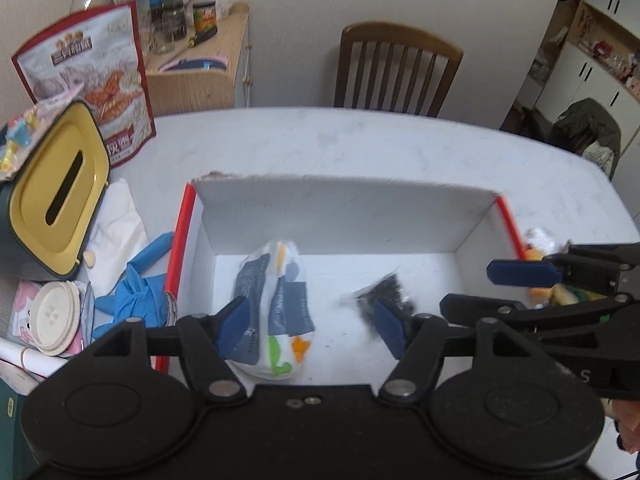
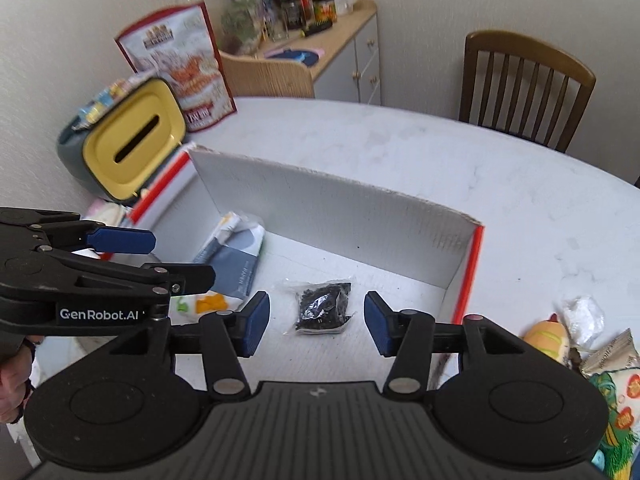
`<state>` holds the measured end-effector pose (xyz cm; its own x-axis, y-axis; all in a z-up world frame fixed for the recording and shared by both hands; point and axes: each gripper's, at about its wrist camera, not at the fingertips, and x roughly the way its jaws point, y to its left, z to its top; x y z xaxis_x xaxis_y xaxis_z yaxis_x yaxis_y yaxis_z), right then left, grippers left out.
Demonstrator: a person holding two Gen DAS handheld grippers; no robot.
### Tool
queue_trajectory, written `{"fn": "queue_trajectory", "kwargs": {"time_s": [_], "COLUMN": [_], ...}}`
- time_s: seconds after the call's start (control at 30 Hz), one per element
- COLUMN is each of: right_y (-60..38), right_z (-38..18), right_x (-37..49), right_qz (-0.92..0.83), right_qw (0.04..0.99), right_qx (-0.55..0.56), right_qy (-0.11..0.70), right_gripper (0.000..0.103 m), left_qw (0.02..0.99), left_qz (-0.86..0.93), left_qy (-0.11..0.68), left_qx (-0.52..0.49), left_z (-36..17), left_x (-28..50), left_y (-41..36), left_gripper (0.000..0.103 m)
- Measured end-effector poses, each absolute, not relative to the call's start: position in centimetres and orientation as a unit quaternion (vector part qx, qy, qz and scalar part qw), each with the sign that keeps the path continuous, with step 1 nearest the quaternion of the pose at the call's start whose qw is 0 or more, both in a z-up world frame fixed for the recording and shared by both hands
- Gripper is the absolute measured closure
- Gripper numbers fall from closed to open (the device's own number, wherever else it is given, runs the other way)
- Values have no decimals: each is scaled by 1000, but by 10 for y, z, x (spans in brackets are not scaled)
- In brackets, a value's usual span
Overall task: Organize objects
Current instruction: 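Open both grippers to drop the bag and packet into the box, then move both grippers back from the box to the pile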
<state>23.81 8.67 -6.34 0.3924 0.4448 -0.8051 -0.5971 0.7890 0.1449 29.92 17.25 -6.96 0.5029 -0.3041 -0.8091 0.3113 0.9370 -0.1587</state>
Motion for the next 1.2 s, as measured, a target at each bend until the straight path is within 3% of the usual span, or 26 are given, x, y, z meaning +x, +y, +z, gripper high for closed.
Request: {"fn": "queue_trajectory", "kwargs": {"time_s": [0.53, 1.07, 1.2], "right_y": [25, -72, -97], "right_z": [-13, 8, 8], "right_x": [192, 158, 154], "right_qz": [324, 325, 326], "right_qw": [854, 871, 874], "right_qx": [-37, 7, 9], "right_qy": [406, 367, 362], "right_gripper": [47, 23, 21], "left_qw": [888, 899, 900], "left_qz": [-211, -226, -228], "left_qy": [409, 374, 372], "left_qx": [-10, -10, -14], "left_z": [-23, 1, 4], "left_x": [237, 177, 166], "left_y": [155, 103, 87], "left_gripper": [23, 4, 1]}}
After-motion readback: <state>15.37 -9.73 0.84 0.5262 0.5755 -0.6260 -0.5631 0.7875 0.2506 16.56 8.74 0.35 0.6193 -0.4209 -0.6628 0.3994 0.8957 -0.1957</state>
